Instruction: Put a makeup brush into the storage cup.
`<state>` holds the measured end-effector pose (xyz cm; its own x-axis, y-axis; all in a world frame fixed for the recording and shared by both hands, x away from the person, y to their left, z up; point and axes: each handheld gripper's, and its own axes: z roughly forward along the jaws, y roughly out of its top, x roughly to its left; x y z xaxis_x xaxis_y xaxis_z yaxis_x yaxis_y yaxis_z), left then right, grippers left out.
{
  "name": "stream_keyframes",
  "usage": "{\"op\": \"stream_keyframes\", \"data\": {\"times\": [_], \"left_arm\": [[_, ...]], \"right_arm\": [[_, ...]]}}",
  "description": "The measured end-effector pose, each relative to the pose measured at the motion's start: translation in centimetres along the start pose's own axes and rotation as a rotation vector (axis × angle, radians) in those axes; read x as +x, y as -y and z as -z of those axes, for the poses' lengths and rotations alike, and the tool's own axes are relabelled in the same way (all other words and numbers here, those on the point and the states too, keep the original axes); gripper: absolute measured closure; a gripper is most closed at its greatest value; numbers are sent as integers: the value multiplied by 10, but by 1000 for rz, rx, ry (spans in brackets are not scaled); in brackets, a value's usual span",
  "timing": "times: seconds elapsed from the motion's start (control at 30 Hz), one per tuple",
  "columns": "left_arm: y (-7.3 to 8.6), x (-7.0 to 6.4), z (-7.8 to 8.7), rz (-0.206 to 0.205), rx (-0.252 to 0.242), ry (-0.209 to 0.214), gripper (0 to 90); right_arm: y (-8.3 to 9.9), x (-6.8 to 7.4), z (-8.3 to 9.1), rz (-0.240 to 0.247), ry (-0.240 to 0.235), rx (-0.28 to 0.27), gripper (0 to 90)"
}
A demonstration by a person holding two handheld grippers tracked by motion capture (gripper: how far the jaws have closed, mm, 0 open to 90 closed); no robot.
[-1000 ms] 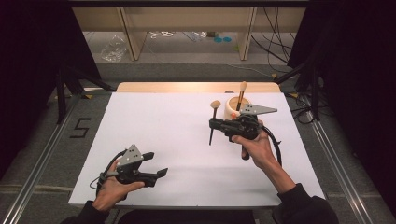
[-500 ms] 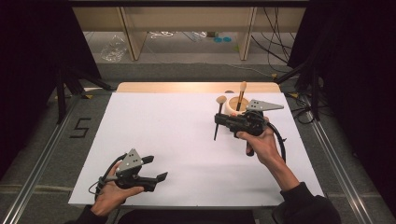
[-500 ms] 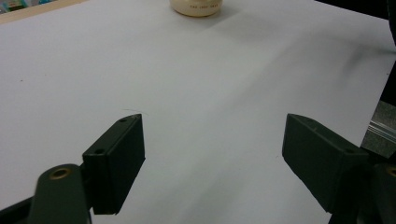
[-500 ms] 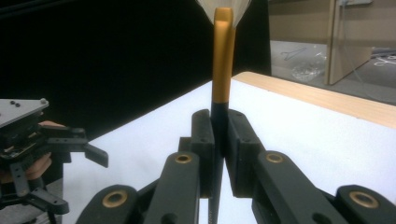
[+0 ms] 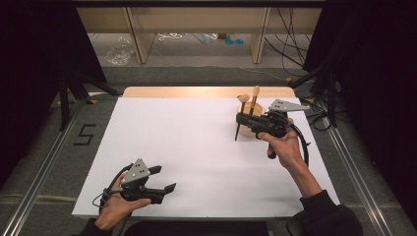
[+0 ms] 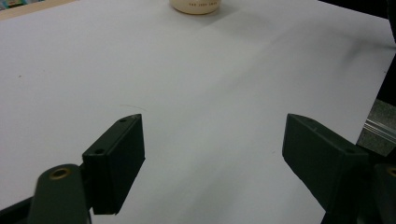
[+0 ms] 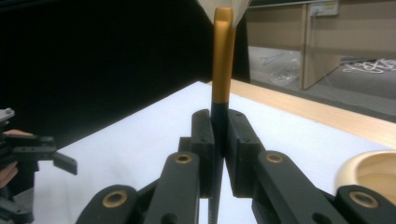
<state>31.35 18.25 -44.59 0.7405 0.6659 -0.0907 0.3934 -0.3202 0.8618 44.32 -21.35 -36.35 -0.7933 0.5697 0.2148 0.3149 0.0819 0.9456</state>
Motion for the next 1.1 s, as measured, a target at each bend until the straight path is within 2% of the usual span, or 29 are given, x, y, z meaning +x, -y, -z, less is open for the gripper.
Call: {"op": "stream_keyframes", "data": {"times": [0.03,0.07,0.1,0.13,0.17,0.2,0.23,0.27,0.3,0.33,0.43,0.73,0.8,0.9,0.93,1.0,1.1], "left_arm": [[0,-1,0,6,0,0,209],[1,-1,0,9,0,-1,208],[1,-1,0,7,1,-2,208],[1,-2,0,13,2,-2,207],[1,-2,0,12,1,-1,206],[1,-2,0,-3,3,2,206],[1,-1,0,-8,4,3,206],[1,-2,0,-3,5,3,205],[2,-2,0,1,6,3,202],[2,-2,-1,17,4,7,201],[2,-2,-1,11,8,7,201],[2,-1,-1,11,9,0,201],[2,-1,-2,10,12,0,201],[2,0,-1,10,12,2,201],[2,0,-1,11,12,3,201],[2,0,-1,12,12,3,201],[2,0,-1,14,12,2,201]], "right_arm": [[-1,-2,2,13,13,3,831],[-3,-3,5,0,14,15,831],[-3,-5,5,6,25,-8,831],[-4,-6,8,6,33,5,832],[-5,-9,9,10,41,-9,831],[-5,-9,9,9,43,-16,831],[-6,-11,11,-5,46,2,831],[-6,-13,12,16,58,-13,831],[-6,-14,13,-3,60,-19,831],[-6,-16,12,14,66,-32,831],[-8,-20,16,-7,81,-4,831],[-12,-34,15,-4,125,-22,831],[-14,-36,15,-23,124,-7,831],[-15,-42,12,4,144,-33,831],[-16,-42,13,-16,142,-14,831],[-16,-45,11,-20,142,-37,831],[-17,-49,12,-32,151,-27,831]]}}
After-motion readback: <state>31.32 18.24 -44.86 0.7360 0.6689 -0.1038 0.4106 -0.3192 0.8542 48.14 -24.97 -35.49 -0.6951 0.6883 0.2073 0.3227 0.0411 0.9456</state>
